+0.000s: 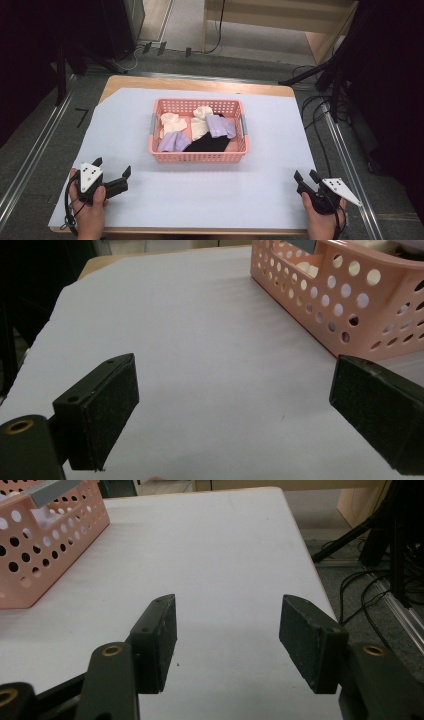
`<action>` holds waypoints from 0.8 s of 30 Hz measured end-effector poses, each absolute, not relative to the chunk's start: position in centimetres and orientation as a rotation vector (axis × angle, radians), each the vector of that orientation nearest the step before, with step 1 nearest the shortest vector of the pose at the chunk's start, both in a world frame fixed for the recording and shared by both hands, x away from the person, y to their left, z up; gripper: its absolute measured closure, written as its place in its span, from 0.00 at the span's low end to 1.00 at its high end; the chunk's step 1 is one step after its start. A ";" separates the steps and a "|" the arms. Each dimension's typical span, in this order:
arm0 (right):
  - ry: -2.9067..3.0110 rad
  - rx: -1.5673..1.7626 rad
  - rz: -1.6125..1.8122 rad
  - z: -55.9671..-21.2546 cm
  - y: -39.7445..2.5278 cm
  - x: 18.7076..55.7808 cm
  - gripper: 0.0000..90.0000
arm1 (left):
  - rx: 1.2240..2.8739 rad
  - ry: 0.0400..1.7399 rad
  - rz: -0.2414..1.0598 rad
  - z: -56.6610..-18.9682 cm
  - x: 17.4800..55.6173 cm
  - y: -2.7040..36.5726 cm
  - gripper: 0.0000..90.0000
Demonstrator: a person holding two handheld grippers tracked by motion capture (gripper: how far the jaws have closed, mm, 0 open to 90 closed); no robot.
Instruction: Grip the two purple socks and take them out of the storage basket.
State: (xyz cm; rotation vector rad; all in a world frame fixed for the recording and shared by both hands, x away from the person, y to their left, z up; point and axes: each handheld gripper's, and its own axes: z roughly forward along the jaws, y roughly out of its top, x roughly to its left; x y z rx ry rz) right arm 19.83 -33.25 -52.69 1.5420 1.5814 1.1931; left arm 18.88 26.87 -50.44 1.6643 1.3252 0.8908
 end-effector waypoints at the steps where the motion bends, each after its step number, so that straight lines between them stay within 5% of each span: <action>1: 1.582 1.542 1.191 -52.7 -33.3 19.8 0.45 | 1.660 1.323 0.894 -50.5 18.9 26.8 0.07; 24: 1.599 1.448 1.337 -47.4 -28.1 21.5 0.45 | 1.665 1.315 0.914 -50.5 18.7 26.8 0.07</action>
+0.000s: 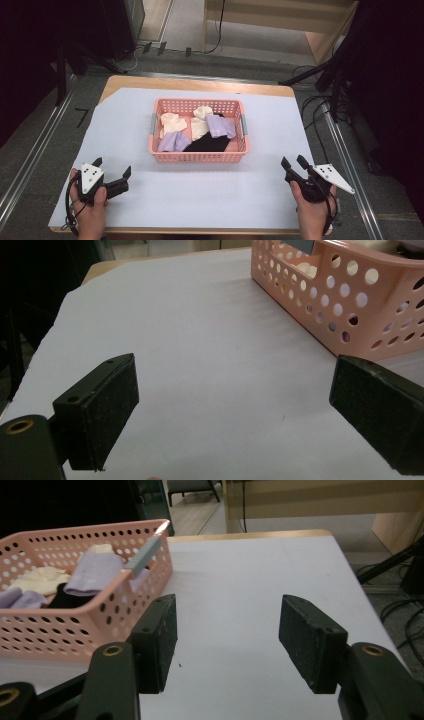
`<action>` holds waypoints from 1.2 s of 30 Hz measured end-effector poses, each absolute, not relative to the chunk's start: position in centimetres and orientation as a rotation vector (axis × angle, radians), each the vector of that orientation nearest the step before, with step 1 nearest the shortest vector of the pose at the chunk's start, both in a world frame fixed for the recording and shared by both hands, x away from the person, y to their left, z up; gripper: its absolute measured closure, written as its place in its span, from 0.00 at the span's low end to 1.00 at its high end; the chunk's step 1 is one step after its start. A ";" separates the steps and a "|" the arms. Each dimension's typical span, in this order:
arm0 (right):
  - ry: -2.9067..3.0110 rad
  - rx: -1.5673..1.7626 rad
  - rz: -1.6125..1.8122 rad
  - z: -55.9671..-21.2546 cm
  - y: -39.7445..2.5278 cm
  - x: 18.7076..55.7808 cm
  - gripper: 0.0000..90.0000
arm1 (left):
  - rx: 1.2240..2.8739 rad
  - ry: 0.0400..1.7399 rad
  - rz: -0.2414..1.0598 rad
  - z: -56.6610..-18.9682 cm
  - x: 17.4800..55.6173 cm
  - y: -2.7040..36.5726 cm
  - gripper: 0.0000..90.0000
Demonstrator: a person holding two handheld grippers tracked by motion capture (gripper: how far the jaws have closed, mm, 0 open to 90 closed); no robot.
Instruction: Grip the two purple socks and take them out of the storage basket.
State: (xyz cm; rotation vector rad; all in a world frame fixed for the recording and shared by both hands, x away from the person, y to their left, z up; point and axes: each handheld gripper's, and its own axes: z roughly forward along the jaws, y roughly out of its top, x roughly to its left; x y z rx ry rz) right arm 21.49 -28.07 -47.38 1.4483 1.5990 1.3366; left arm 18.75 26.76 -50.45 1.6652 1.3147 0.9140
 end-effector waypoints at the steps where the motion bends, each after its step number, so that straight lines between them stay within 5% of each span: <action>1: 1.620 1.440 1.344 -47.0 -27.0 22.0 0.45 | 1.664 1.313 0.914 -50.5 18.7 26.8 0.07; 36: 1.867 1.285 1.407 -44.2 -10.3 28.6 0.48 | 1.677 1.315 0.895 -50.4 18.9 26.8 0.07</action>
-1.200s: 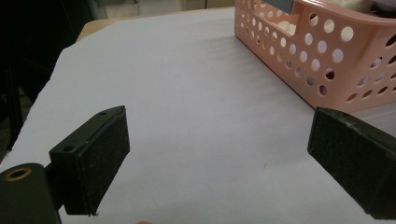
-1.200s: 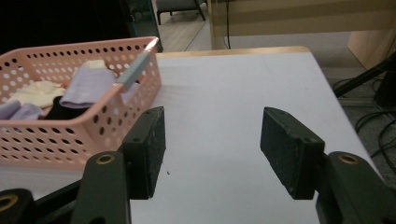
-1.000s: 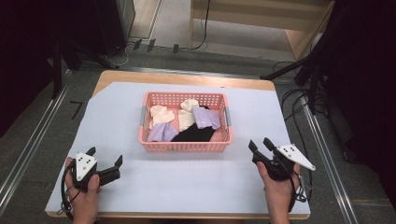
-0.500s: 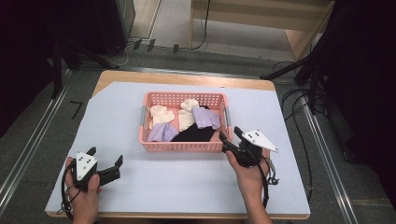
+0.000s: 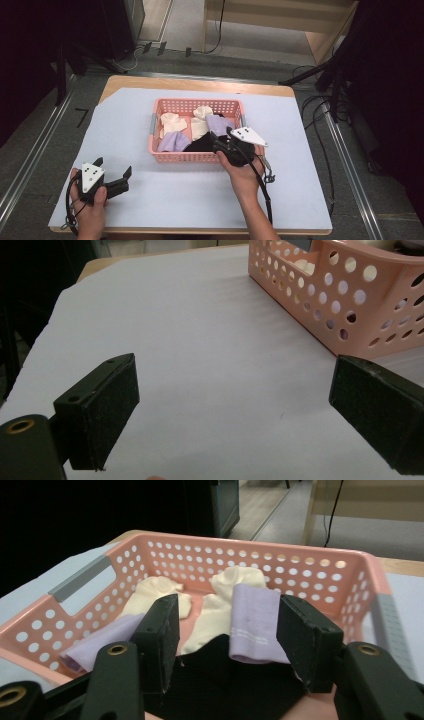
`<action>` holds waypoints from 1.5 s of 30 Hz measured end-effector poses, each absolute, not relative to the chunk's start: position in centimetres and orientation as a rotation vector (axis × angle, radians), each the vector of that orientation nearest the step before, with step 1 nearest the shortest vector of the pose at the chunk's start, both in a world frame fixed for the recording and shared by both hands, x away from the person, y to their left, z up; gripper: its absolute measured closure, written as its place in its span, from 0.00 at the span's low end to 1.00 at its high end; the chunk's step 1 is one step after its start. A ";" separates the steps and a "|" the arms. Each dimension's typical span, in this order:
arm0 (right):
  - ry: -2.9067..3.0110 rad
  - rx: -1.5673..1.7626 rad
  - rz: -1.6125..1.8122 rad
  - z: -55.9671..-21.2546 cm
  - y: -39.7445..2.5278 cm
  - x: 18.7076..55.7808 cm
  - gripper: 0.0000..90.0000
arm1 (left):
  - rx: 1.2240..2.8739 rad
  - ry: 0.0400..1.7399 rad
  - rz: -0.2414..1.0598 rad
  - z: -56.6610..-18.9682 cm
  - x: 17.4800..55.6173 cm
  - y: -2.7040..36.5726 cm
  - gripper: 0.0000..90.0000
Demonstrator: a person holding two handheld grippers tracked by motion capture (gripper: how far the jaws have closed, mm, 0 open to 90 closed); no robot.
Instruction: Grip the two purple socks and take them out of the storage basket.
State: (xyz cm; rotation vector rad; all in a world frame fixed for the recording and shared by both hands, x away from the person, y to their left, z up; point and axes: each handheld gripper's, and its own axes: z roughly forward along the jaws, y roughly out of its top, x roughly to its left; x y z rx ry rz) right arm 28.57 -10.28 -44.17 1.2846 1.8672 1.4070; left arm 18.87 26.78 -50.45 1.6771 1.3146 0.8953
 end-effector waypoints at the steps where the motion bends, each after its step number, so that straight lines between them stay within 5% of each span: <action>1: 1.864 1.287 1.409 -44.1 -9.9 28.7 0.48 | 1.675 1.316 0.894 -50.5 18.9 26.8 0.07; 45: 2.122 1.414 1.227 -46.2 1.9 33.6 0.55 | 1.687 1.323 0.875 -50.5 19.1 26.8 0.07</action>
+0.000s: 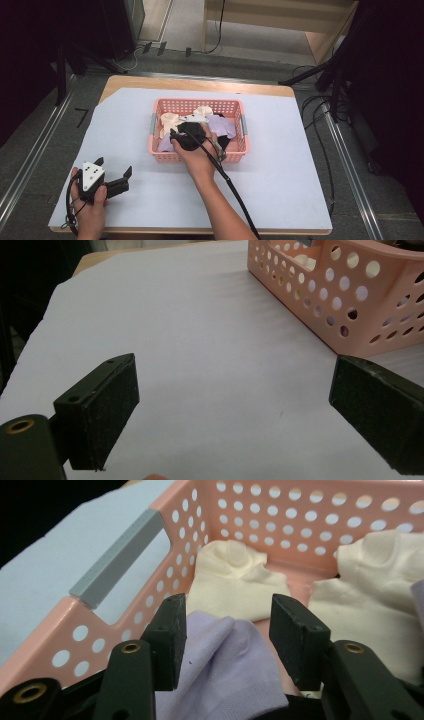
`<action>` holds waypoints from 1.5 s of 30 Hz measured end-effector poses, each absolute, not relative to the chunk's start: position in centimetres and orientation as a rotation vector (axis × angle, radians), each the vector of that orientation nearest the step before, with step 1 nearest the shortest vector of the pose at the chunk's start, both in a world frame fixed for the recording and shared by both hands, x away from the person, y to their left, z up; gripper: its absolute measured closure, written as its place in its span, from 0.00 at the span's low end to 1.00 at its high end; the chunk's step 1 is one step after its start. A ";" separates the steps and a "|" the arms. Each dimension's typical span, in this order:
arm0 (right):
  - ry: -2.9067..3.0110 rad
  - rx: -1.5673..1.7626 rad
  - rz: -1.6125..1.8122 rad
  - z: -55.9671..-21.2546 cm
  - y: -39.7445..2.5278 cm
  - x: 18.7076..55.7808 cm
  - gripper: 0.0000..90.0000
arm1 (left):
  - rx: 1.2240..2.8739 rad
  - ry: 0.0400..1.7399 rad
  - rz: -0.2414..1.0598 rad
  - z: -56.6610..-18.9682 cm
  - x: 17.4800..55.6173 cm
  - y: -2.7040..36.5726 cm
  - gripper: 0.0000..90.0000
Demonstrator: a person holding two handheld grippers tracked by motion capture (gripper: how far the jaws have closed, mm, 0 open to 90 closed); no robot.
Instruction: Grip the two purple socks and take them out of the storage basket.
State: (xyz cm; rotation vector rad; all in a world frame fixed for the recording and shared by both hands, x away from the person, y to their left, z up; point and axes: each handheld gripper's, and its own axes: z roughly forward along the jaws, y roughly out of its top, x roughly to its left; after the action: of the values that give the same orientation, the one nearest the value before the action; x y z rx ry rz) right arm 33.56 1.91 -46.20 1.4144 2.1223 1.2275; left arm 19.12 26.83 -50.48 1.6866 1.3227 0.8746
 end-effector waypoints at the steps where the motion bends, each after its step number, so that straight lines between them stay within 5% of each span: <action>1: 2.128 1.422 1.217 -46.3 2.1 33.7 0.55 | 1.686 1.323 0.874 -50.5 19.1 26.8 0.07; 19: 2.365 1.707 0.928 -47.4 3.8 36.1 0.51 | 1.692 1.321 0.875 -50.5 19.1 26.8 0.07; 23: 2.411 1.725 0.832 -47.5 4.3 36.3 0.62 | 1.690 1.320 0.875 -50.5 19.1 26.8 0.07; 30: 2.379 1.618 0.790 -47.5 4.3 35.9 0.97 | 1.682 1.318 0.872 -50.5 19.1 26.8 0.07; 45: 2.082 1.446 1.271 -45.5 1.5 33.7 0.98 | 1.686 1.322 0.872 -50.5 19.1 26.8 0.07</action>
State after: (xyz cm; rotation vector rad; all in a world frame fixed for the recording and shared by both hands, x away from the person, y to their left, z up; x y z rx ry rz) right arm 33.69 1.53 -45.49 1.4456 2.0817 1.2712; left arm 19.15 26.82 -50.49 1.6859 1.3220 0.8722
